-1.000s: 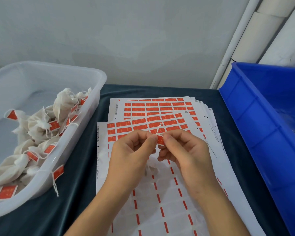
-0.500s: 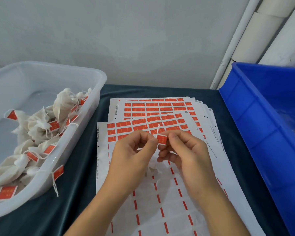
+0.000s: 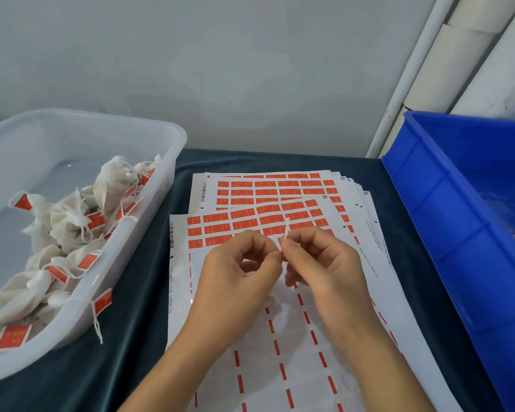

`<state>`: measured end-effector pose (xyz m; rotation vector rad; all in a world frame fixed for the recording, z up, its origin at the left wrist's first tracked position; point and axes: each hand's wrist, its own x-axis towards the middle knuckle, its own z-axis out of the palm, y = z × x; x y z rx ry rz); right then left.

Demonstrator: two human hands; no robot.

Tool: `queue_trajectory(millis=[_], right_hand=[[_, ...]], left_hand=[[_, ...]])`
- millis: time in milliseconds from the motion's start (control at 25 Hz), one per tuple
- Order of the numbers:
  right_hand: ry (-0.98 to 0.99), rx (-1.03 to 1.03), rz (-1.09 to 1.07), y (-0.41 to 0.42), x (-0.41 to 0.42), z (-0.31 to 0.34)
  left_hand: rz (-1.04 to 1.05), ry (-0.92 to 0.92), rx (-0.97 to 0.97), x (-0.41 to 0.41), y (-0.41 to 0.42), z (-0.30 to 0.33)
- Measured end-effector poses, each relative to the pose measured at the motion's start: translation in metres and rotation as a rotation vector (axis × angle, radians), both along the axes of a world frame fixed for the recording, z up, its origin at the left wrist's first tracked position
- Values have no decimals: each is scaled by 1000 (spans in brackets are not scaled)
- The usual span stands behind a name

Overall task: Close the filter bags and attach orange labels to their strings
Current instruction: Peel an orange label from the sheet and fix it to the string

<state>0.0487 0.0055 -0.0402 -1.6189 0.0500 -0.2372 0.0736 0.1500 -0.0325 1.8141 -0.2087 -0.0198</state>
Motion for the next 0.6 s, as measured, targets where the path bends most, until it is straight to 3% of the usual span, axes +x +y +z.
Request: queue_trajectory(millis=[440, 600], right_hand=[[9, 38, 13, 0, 0, -4], [8, 59, -56, 1, 0, -2]], left_hand=[[-49, -4, 45, -3, 0, 3], [-219, 4, 430, 10, 23, 10]])
